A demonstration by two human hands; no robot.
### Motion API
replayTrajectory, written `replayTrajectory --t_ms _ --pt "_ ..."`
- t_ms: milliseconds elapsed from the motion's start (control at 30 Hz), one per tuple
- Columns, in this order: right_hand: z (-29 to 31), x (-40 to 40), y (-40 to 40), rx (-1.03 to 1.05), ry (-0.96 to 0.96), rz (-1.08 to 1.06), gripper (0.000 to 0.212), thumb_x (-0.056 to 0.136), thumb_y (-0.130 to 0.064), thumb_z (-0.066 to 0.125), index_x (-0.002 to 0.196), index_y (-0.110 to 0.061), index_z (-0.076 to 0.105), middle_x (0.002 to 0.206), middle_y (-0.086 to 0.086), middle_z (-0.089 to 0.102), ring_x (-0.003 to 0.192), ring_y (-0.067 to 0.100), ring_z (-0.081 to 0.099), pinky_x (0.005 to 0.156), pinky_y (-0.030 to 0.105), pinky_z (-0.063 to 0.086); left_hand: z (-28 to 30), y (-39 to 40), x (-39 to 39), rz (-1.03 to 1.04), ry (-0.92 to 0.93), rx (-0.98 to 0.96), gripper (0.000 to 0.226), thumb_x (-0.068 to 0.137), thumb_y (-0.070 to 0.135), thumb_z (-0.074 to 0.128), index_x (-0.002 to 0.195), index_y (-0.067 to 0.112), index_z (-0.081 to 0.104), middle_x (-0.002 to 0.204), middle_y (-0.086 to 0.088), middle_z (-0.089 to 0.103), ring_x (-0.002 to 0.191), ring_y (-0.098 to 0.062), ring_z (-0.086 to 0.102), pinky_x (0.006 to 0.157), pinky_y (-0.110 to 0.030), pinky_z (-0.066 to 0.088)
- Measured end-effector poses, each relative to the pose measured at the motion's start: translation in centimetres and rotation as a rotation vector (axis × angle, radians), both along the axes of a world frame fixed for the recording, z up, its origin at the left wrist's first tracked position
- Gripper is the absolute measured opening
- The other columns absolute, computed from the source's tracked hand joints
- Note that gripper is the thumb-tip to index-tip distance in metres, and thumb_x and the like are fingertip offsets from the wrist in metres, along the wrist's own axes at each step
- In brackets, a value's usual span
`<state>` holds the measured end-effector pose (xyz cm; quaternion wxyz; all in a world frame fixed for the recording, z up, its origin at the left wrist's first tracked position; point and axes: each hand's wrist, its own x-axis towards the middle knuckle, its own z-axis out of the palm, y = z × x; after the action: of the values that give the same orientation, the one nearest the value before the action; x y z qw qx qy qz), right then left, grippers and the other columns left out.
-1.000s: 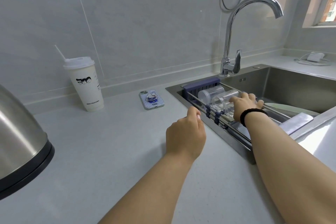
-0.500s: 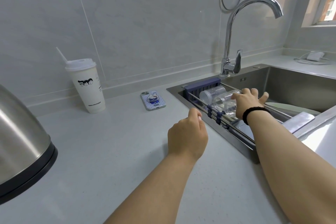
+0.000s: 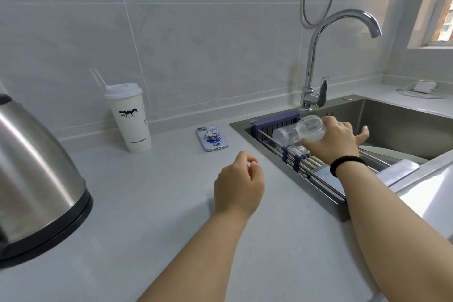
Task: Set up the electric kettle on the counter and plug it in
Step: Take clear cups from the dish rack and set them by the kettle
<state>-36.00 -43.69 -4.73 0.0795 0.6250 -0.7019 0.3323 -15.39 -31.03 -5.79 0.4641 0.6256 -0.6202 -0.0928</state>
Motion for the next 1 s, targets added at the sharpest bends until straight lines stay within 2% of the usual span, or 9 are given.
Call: replayTrajectory --t_ms 167,300,433,500,733,833,933,1000 --pt "-0.1 0.9 1.9 -0.112 -0.108 0.028 0.059 0.078 -0.057 0.060 0.121 -0.018 0.052 0.113 0.004 0.063 0.117 0.027 0.050 0.112 0.057 0.008 0.0 1.5 2.3 0.005 0.169 -0.016 0.019 0.080 0.031 0.040 0.083 0.026 0.058 0.056 0.001 0.062 0.067 -0.021 0.066 0.066 -0.038 0.052" --pt "-0.1 2.4 3.2 -0.232 -0.221 0.077 0.065 0.070 -0.063 0.055 0.117 -0.018 0.054 0.109 0.003 0.062 0.112 0.025 0.052 0.112 0.052 0.015 -0.2 2.7 3.5 0.011 0.245 -0.023 0.017 0.079 0.030 0.041 0.081 0.027 0.057 0.055 0.000 0.062 0.063 -0.022 0.064 0.063 -0.041 0.053" --pt "0.2 4.8 5.2 -0.335 -0.380 0.169 0.070 0.067 -0.063 0.053 0.117 -0.014 0.055 0.107 0.004 0.063 0.103 0.025 0.057 0.102 0.053 0.034 -0.2 4.0 4.9 0.027 0.331 -0.008 0.015 0.086 0.020 0.045 0.084 0.025 0.059 0.055 0.004 0.064 0.047 -0.008 0.056 0.061 -0.042 0.054" --pt "0.2 6.1 6.3 -0.370 -0.450 0.220 0.071 0.068 -0.062 0.054 0.117 -0.012 0.056 0.106 0.004 0.064 0.098 0.024 0.058 0.096 0.053 0.041 -0.1 4.5 5.5 0.044 0.356 -0.016 0.015 0.087 0.018 0.047 0.084 0.024 0.060 0.054 0.005 0.064 0.045 -0.006 0.054 0.061 -0.040 0.054" --pt "-0.4 11.8 9.8 -0.362 -0.586 0.347 0.065 0.069 -0.060 0.060 0.113 -0.012 0.057 0.101 0.000 0.064 0.090 0.020 0.060 0.088 0.051 0.047 -0.4 6.2 7.1 0.063 0.424 -0.028 0.016 0.082 0.023 0.045 0.084 0.025 0.061 0.055 0.003 0.064 0.049 -0.010 0.055 0.060 -0.041 0.053" --pt "-0.6 14.6 11.2 -0.337 -0.660 0.393 0.061 0.069 -0.054 0.067 0.112 -0.012 0.058 0.100 -0.001 0.064 0.087 0.014 0.058 0.088 0.043 0.048 -0.5 6.7 7.7 0.092 0.432 -0.063 0.016 0.080 0.027 0.045 0.085 0.026 0.061 0.063 0.005 0.066 0.058 -0.013 0.060 0.064 -0.040 0.055" --pt "-0.7 17.5 12.9 -0.245 -0.792 0.418 0.052 0.072 -0.040 0.077 0.111 -0.014 0.056 0.100 -0.003 0.062 0.089 0.010 0.057 0.089 0.036 0.047 -0.5 6.9 8.7 0.177 0.432 -0.159 0.011 0.092 0.023 0.048 0.093 0.026 0.058 0.096 0.004 0.066 0.081 -0.014 0.061 0.077 -0.035 0.051" --pt "-0.7 19.7 14.2 -0.210 -0.839 0.456 0.047 0.073 -0.037 0.078 0.108 -0.018 0.054 0.100 -0.004 0.061 0.090 0.010 0.057 0.089 0.033 0.047 -0.3 7.2 9.7 0.185 0.474 -0.205 0.026 0.094 0.033 0.036 0.099 0.022 0.059 0.108 0.002 0.063 0.097 -0.017 0.060 0.088 -0.034 0.047"
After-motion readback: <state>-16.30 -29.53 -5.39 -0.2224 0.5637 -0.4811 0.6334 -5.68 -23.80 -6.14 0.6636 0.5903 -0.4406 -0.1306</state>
